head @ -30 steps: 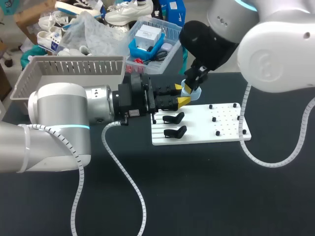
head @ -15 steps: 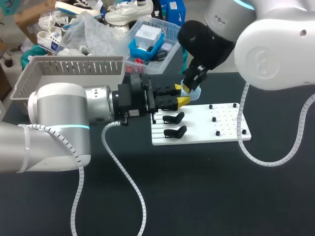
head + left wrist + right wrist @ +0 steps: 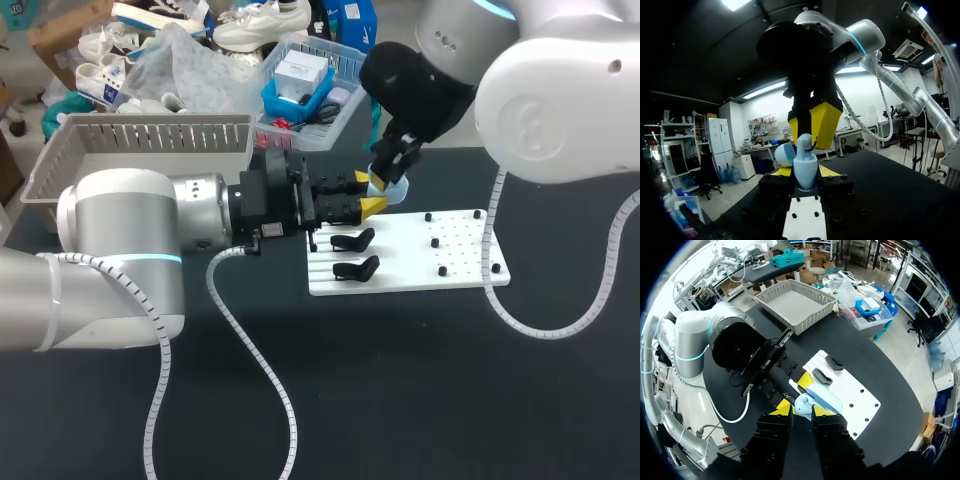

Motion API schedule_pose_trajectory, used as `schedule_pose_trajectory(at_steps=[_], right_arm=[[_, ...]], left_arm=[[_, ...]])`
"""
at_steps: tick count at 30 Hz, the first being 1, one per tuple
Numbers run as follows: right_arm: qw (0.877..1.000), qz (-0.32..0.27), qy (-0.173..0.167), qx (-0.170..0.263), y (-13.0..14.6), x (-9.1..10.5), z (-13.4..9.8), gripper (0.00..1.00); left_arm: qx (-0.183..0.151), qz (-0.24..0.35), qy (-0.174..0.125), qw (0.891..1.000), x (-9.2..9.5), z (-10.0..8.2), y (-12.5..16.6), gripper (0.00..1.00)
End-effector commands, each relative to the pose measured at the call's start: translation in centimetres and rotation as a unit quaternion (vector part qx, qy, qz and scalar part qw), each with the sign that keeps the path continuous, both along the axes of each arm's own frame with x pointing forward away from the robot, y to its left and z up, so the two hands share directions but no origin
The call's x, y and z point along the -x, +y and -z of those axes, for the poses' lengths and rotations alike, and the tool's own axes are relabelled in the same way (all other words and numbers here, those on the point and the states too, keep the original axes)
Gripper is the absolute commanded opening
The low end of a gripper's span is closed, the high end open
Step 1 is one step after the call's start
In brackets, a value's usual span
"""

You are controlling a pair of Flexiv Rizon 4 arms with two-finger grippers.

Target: Pick up each earbud case from the left stands, insert the matching earbuds, close the lid, and place the case in the box.

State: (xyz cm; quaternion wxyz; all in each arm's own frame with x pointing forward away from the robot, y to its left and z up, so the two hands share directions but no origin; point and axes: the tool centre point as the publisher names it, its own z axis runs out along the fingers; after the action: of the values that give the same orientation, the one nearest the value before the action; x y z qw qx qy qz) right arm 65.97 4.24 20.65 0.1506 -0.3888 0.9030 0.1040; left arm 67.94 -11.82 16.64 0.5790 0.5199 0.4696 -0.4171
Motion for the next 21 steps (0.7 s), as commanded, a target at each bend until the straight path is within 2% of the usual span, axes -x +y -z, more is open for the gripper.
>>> schedule_pose_trajectory(at_steps=[1,7,21], right_arm=[[1.0,0.003,-0.002,-0.001,-0.15,0.1,0.02,0.24],[1.0,0.006,-0.001,-0.003,-0.26,0.1,0.08,0.21],[1.0,0.007,-0.004,0.003,-0.23,-0.17,-0.3,0.23]], left_arm=[[-0.001,-0.001,0.0,1.0,0.04,-0.09,-0.12,0.0],[-0.001,-0.001,0.0,1.0,0.04,-0.09,-0.12,0.0],[-0.001,-0.001,0.0,1.0,0.04,-0.09,-0.12,0.0]])
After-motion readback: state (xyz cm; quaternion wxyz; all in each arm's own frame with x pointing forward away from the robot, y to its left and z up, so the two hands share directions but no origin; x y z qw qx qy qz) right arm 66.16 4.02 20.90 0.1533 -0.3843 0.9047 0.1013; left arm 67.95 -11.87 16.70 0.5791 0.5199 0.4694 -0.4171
